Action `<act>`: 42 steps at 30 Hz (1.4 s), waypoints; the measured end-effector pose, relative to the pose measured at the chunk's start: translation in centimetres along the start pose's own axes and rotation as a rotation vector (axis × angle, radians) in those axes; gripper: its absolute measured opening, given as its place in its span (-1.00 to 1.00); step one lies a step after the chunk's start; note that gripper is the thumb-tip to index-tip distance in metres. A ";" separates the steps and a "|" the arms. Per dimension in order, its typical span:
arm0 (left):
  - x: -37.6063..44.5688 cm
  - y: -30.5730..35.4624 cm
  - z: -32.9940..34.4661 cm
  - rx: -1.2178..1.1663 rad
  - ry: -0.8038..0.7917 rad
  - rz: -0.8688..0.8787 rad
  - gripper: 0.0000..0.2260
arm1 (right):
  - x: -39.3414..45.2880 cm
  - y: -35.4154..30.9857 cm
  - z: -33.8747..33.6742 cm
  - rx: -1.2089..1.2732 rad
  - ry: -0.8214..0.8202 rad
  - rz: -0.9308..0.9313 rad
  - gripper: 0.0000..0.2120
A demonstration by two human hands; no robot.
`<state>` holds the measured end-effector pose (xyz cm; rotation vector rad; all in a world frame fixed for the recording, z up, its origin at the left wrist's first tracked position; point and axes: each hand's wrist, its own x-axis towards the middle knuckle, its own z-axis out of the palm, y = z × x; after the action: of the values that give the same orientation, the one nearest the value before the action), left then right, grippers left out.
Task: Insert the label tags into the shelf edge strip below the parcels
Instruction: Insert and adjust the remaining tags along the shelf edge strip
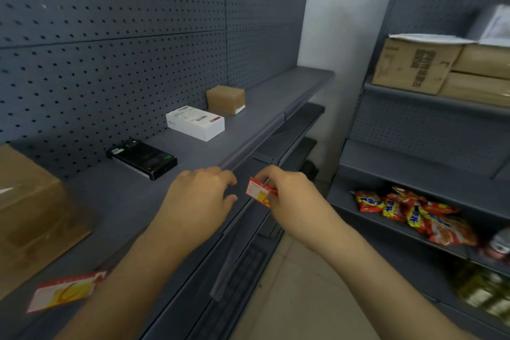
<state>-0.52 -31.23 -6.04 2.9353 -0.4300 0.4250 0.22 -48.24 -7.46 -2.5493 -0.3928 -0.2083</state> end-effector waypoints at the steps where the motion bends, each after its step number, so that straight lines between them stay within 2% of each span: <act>1: 1.1 -0.2 0.4 0.001 0.000 0.011 -0.75 | 0.9 0.6 -0.2 -0.003 0.009 0.008 -0.64; 8: 7.9 -0.4 3.4 -0.007 -0.032 0.053 -0.75 | 5.5 5.1 -0.5 0.017 0.040 0.056 -0.63; 13: 12.5 0.6 6.0 -0.046 -0.066 0.022 -0.73 | 9.0 9.4 -1.1 0.035 0.027 0.056 -0.64; 25: 20.7 2.8 12.6 -0.016 -0.056 -0.321 -0.74 | 19.8 18.4 -1.9 0.083 -0.124 -0.123 -0.65; 37: 24.0 -0.7 17.6 0.184 -0.190 -0.518 -0.78 | 30.0 18.1 3.6 0.137 -0.310 -0.316 -0.78; 42: 24.9 -0.8 18.0 0.202 -0.146 -0.554 -0.80 | 32.0 17.9 5.3 0.165 -0.378 -0.406 -0.82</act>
<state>27.21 -40.17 -15.77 3.1056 0.4367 0.1857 36.48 -52.34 -13.49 -2.3167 -1.0292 0.1581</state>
